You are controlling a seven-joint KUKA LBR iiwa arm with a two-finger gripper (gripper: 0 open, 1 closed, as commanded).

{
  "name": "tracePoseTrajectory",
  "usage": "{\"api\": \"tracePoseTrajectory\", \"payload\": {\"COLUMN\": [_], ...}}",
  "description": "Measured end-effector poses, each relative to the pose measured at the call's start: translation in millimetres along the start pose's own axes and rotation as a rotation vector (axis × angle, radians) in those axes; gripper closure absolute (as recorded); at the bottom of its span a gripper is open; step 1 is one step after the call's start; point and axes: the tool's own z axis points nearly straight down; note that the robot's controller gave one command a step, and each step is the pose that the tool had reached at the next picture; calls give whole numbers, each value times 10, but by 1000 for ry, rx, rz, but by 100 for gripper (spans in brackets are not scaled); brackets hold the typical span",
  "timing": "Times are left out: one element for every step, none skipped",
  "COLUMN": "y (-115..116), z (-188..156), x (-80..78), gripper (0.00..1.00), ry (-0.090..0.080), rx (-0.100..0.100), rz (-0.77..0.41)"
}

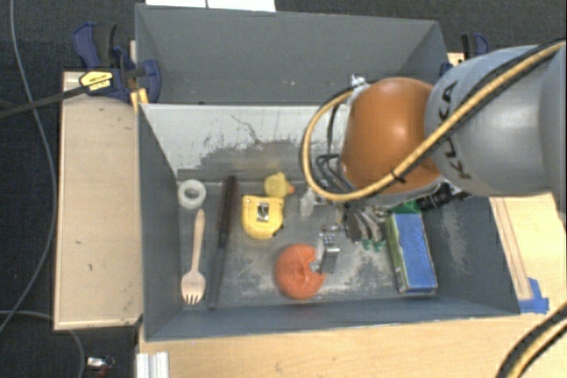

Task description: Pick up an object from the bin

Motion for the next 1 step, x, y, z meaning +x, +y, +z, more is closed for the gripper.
{"api": "tracePoseTrajectory", "payload": {"y": [-4], "z": [-40], "x": [-20], "gripper": [0], "ry": [-8], "rx": [-1], "rz": [3]}}
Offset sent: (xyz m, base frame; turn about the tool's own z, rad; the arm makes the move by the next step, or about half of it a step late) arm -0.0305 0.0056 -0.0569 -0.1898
